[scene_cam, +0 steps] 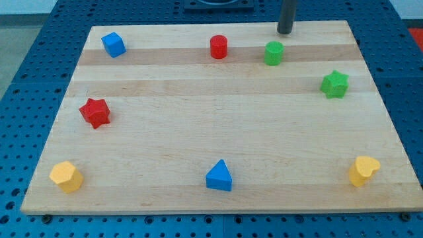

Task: Move the green circle to the right of the red circle

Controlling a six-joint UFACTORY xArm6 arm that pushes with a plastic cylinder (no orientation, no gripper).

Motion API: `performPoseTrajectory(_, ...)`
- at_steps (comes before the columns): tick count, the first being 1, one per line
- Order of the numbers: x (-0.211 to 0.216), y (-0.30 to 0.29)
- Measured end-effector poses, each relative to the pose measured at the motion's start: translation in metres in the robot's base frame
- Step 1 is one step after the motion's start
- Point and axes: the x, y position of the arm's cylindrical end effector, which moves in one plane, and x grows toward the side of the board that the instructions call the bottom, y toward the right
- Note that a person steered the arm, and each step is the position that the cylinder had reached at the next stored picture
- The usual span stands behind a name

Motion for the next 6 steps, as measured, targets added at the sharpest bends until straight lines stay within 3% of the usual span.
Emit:
performPoseTrajectory(2,0.052,-0.061)
performPoseTrajectory(6,0.086,-0.065)
